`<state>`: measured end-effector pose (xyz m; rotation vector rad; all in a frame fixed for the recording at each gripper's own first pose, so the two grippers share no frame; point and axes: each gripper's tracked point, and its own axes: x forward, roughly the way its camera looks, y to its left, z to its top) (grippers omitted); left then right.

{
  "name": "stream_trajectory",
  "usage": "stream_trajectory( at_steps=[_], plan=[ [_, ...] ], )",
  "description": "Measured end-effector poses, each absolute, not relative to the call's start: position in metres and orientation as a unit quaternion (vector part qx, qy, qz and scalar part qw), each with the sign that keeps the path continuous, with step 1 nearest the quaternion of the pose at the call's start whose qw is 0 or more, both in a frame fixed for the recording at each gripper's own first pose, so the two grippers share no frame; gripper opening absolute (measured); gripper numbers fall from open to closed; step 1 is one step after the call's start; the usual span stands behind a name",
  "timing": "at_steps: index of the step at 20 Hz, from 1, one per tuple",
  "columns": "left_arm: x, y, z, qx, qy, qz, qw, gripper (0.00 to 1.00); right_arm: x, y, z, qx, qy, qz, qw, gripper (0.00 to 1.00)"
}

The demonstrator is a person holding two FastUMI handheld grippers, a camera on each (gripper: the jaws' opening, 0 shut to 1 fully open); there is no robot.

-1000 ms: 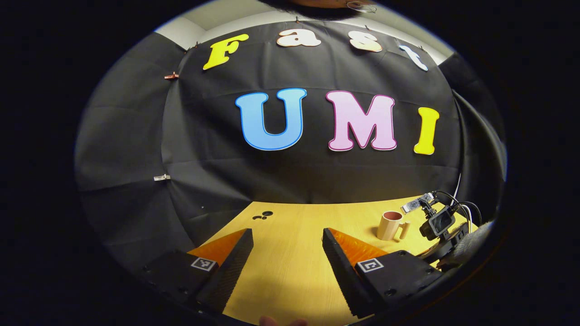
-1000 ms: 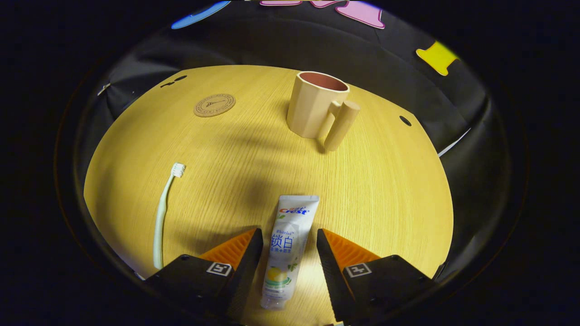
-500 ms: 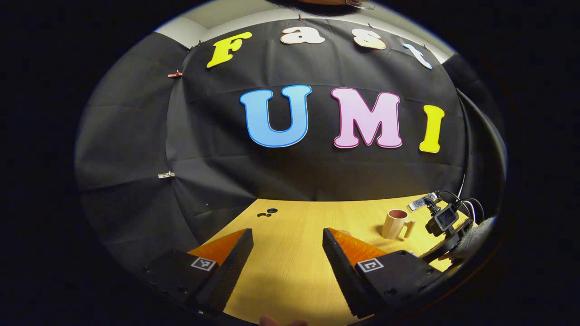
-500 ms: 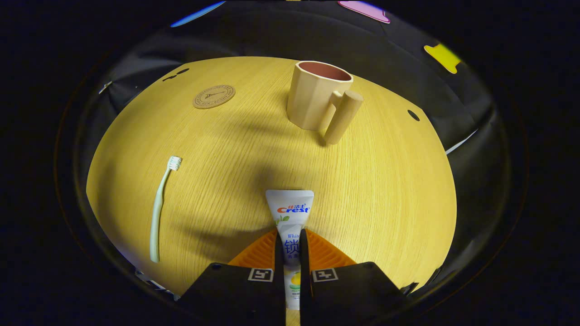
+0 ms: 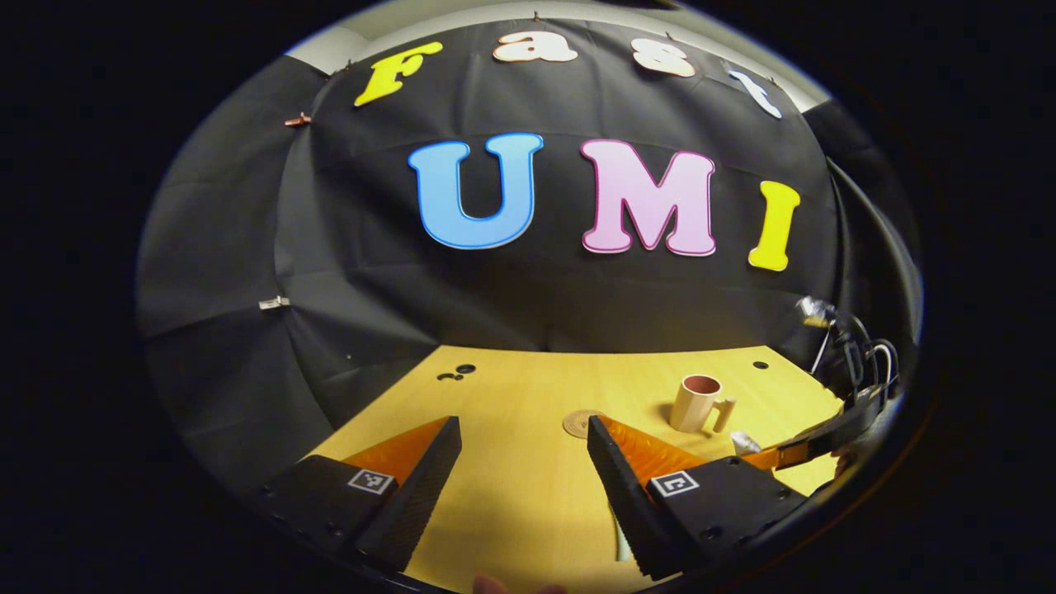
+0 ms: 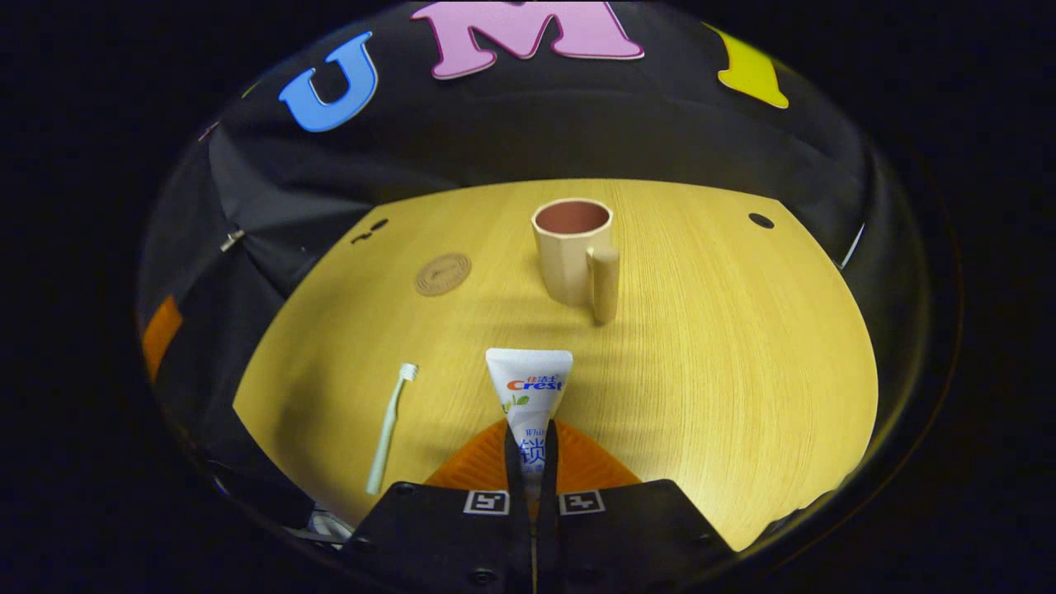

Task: Put the toothbrush and toothpaste on the desktop into the cup, then pick up the cup and place it on the coaster on the desktop.

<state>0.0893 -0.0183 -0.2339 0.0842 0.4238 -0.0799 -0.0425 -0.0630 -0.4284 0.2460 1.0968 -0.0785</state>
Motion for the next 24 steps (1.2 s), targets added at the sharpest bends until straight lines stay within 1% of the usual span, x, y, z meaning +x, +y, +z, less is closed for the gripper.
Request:
stream_trajectory(
  at_steps=[3, 7, 14, 21, 24],
  plan=[
    [0.103, -0.043, -0.258, 0.056, 0.237, -0.049, 0.969, 0.97, -0.04, -0.072, -0.383, 0.103, 0.489, -0.011, 0.866, 0.07],
    [0.11, -0.076, -0.307, 0.059, 0.289, -0.07, 0.953, 0.97, -0.046, -0.083, -0.363, 0.117, 0.475, 0.001, 0.872, 0.07],
    [0.099, -0.089, -0.388, 0.062, 0.379, -0.064, 0.921, 0.95, -0.06, -0.121, -0.371, 0.122, 0.479, -0.007, 0.869, 0.07],
    [0.083, -0.103, -0.441, 0.087, 0.441, -0.072, 0.89, 0.95, -0.074, -0.153, -0.381, 0.134, 0.486, -0.017, 0.863, 0.07],
    [0.075, -0.103, -0.459, 0.089, 0.463, -0.063, 0.88, 0.94, -0.08, -0.162, -0.385, 0.136, 0.49, -0.02, 0.86, 0.07]
  ],
)
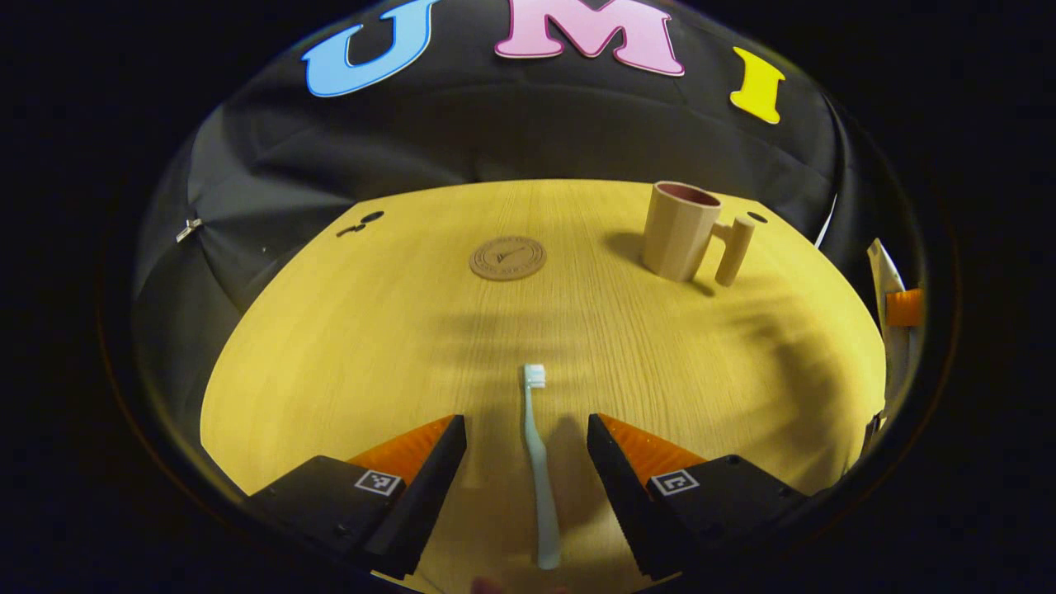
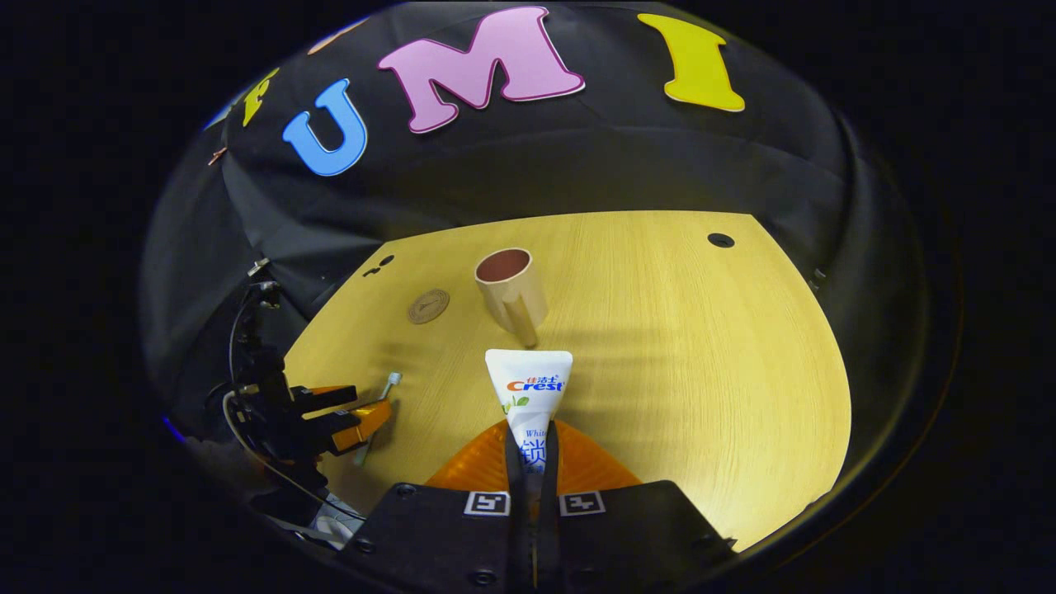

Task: Put the toothbrush and toothpaste on the desktop into the cup, then pick up the cup and place it on the coaster on the desktop.

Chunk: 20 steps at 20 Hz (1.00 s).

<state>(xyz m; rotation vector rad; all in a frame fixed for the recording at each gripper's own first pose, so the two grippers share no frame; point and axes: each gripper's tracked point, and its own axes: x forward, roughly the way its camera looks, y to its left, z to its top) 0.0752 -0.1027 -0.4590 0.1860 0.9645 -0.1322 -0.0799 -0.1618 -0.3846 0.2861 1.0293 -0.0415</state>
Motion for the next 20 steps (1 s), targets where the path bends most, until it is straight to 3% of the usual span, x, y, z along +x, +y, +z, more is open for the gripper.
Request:
stream_trajectory(
  at_steps=[9, 11, 15, 18, 20],
  plan=[
    [0.07, -0.109, -0.472, 0.077, 0.481, -0.08, 0.87, 0.93, -0.09, -0.177, -0.396, 0.154, 0.498, -0.025, 0.853, 0.07],
    [0.069, -0.108, -0.472, 0.083, 0.479, -0.085, 0.87, 0.65, -0.092, -0.179, -0.398, 0.155, 0.499, -0.025, 0.852, 0.07],
    [0.072, -0.106, -0.473, 0.092, 0.48, -0.08, 0.869, 0.45, -0.096, -0.182, -0.4, 0.157, 0.502, -0.028, 0.85, 0.07],
    [0.073, -0.103, -0.472, 0.097, 0.486, -0.077, 0.865, 0.18, -0.099, -0.186, -0.402, 0.159, 0.502, -0.032, 0.85, 0.07],
    [0.073, -0.104, -0.47, 0.094, 0.484, -0.078, 0.866, 0.09, -0.098, -0.186, -0.401, 0.158, 0.502, -0.034, 0.85, 0.07]
  ],
)
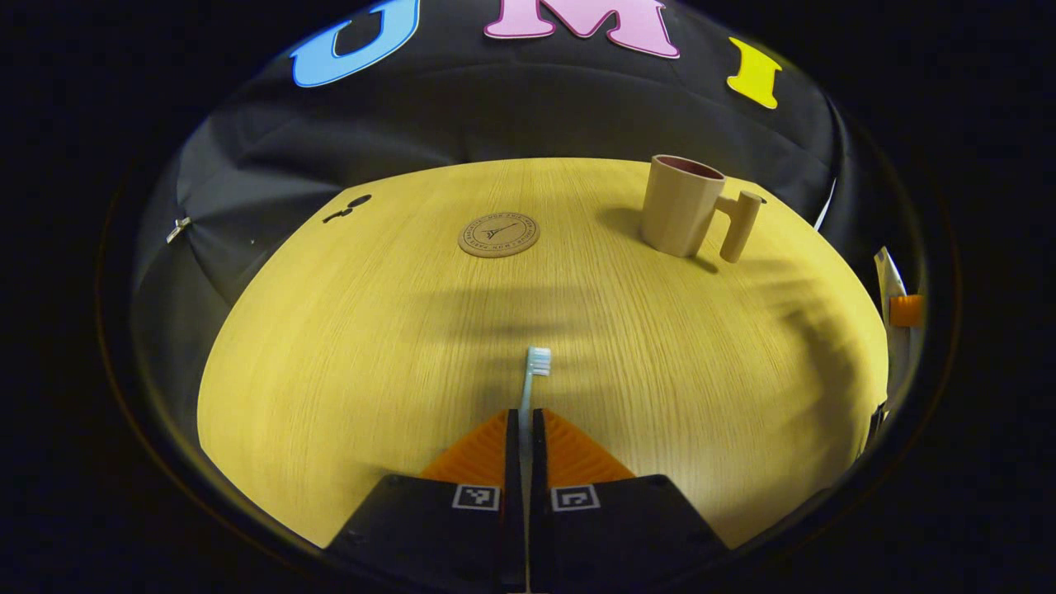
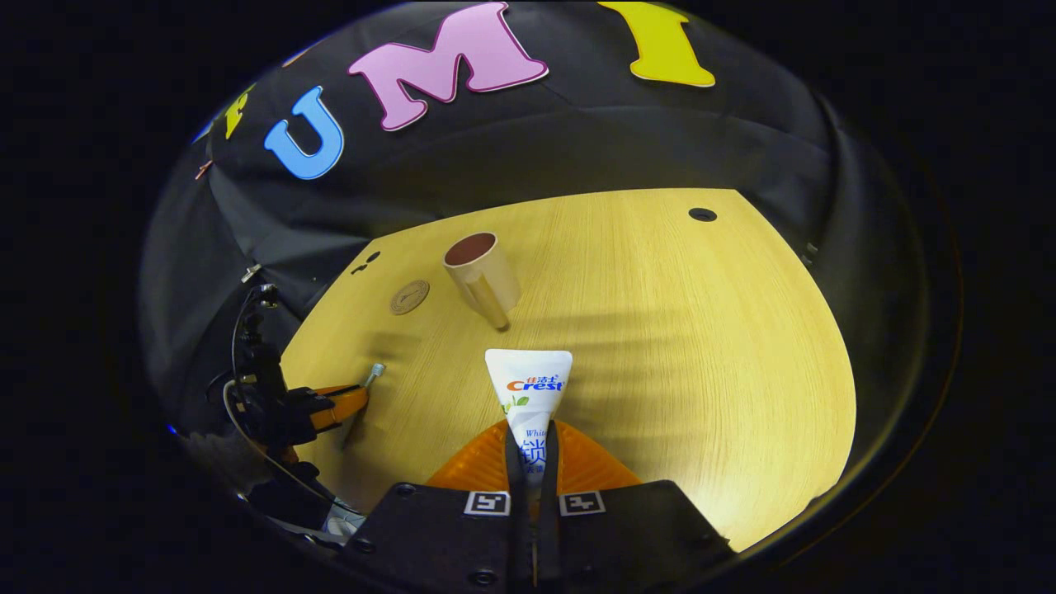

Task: Put the toothbrush and toothpaste on the desktop into the cup, then pick up the cup and place it on the coaster on the desktop.

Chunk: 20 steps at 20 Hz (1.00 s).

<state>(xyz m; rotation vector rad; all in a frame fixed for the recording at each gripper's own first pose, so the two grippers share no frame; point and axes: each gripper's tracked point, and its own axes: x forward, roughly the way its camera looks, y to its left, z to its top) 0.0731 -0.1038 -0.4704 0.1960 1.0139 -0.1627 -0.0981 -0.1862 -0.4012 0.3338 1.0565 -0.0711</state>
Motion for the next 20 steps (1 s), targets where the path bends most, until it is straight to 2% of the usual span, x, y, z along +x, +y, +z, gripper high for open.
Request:
stream_trajectory(
  at_steps=[5, 10, 15, 20],
  plan=[
    [0.075, -0.104, -0.468, 0.111, 0.476, -0.087, 0.868, 0.06, -0.093, -0.185, -0.398, 0.168, 0.488, -0.033, 0.856, 0.07],
    [0.081, -0.11, -0.441, 0.082, 0.444, -0.08, 0.889, 0.06, -0.068, -0.181, -0.377, 0.195, 0.432, -0.02, 0.881, 0.07],
    [0.09, -0.124, -0.398, 0.037, 0.401, -0.072, 0.913, 0.06, -0.006, -0.183, -0.336, 0.209, 0.339, 0.007, 0.917, 0.07],
    [0.082, -0.136, -0.365, 0.009, 0.378, -0.06, 0.924, 0.06, 0.087, -0.181, -0.296, 0.215, 0.239, 0.045, 0.946, 0.07]
  ],
)
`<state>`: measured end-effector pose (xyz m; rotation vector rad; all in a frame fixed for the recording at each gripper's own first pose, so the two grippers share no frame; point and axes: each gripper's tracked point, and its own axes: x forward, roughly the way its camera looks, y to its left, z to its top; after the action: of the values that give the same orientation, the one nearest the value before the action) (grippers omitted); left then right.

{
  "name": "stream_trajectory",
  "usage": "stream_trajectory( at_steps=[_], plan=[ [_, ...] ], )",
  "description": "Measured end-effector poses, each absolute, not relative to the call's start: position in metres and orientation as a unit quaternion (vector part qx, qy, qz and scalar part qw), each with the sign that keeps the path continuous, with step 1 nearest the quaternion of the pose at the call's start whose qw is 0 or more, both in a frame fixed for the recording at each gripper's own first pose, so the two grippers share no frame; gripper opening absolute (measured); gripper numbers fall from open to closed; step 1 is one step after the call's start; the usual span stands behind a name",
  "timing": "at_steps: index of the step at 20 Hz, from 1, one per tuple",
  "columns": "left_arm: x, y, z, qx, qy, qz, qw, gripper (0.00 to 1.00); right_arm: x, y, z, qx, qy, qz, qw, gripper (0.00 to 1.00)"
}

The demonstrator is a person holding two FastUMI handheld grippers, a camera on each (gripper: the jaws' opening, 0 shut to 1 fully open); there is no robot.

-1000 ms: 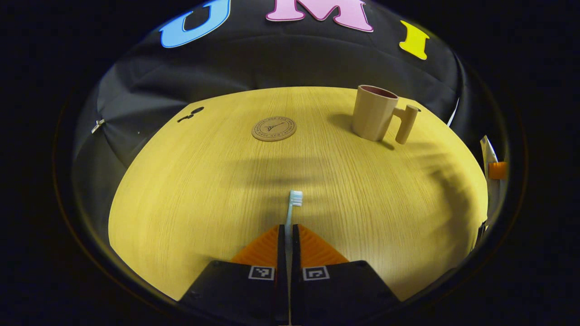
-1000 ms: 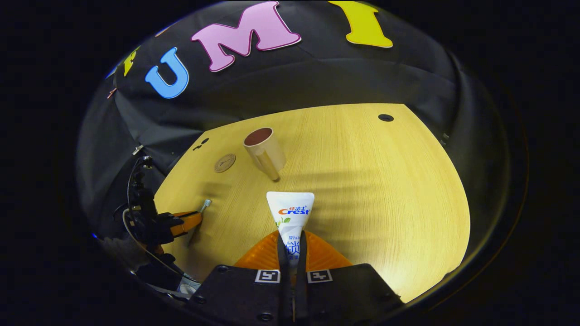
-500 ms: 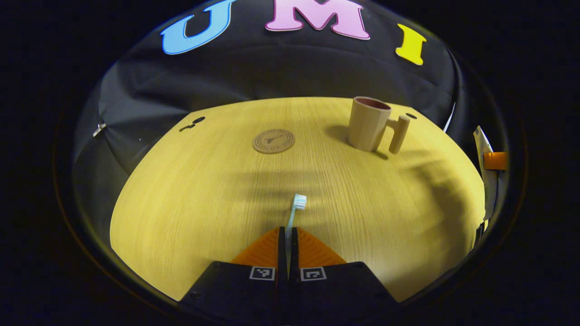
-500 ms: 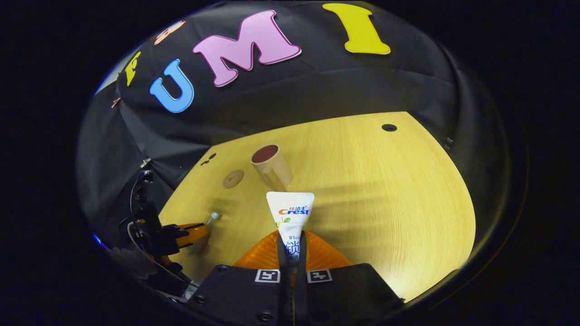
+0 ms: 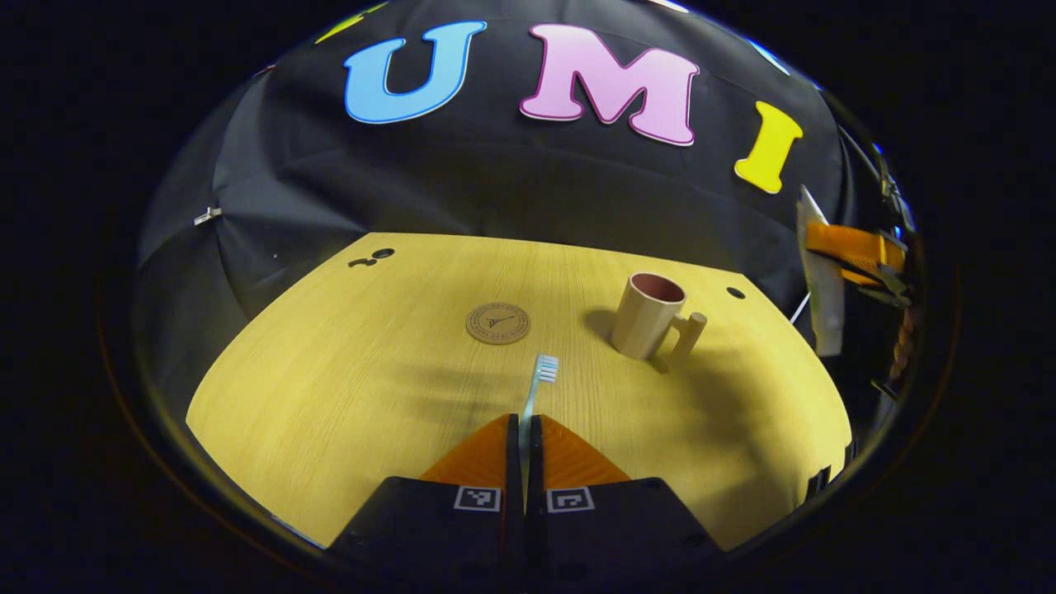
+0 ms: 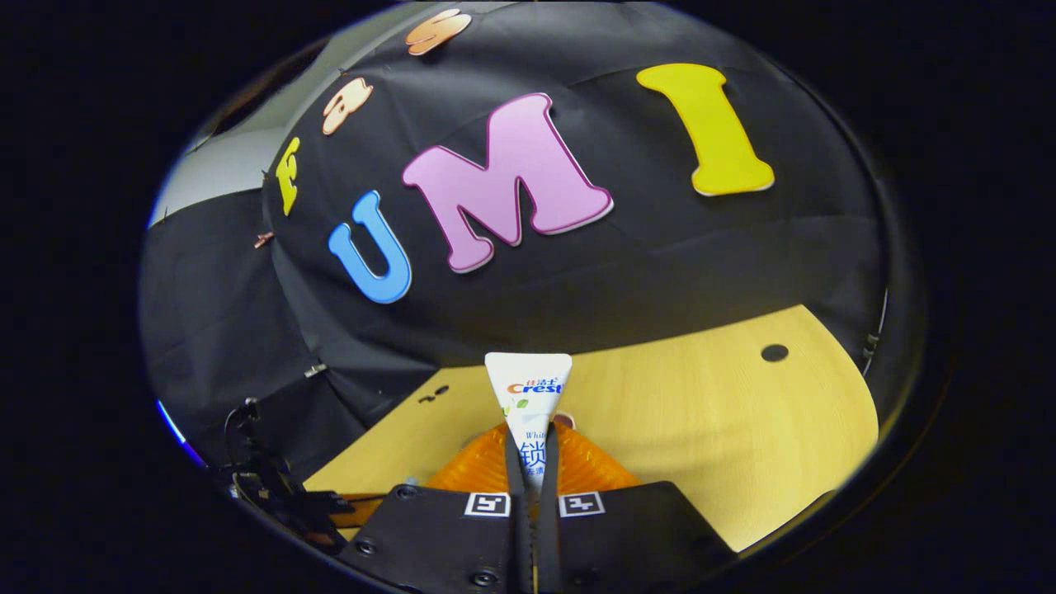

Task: Put the toothbrush and toothpaste on the desktop into the cup, then pick up the cup and place it on the coaster on the desktop.

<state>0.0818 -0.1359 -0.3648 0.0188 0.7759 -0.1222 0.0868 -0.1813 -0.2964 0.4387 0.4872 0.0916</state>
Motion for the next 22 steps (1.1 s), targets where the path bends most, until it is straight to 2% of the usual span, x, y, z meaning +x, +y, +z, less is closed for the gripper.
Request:
stream_trajectory(
  at_steps=[4, 7, 8, 9, 14, 22],
  plan=[
    [0.066, -0.145, -0.344, 0.008, 0.369, -0.053, 0.928, 0.06, 0.149, -0.174, -0.3, 0.211, 0.186, 0.07, 0.957, 0.07],
    [0.048, -0.152, -0.338, -0.01, 0.371, -0.042, 0.928, 0.06, 0.198, -0.16, -0.328, 0.206, 0.162, 0.091, 0.961, 0.06],
    [0.044, -0.153, -0.338, -0.011, 0.373, -0.038, 0.927, 0.1, 0.204, -0.157, -0.336, 0.203, 0.159, 0.094, 0.961, 0.06],
    [0.04, -0.154, -0.339, -0.009, 0.375, -0.036, 0.926, 0.06, 0.21, -0.152, -0.344, 0.198, 0.159, 0.098, 0.962, 0.07],
    [0.021, -0.156, -0.35, -0.008, 0.383, -0.029, 0.923, 0.06, 0.222, -0.141, -0.4, 0.179, 0.186, 0.104, 0.961, 0.07],
    [0.019, -0.154, -0.361, -0.005, 0.384, -0.021, 0.923, 0.06, 0.207, -0.139, -0.454, 0.155, 0.238, 0.097, 0.954, 0.07]
  ],
)
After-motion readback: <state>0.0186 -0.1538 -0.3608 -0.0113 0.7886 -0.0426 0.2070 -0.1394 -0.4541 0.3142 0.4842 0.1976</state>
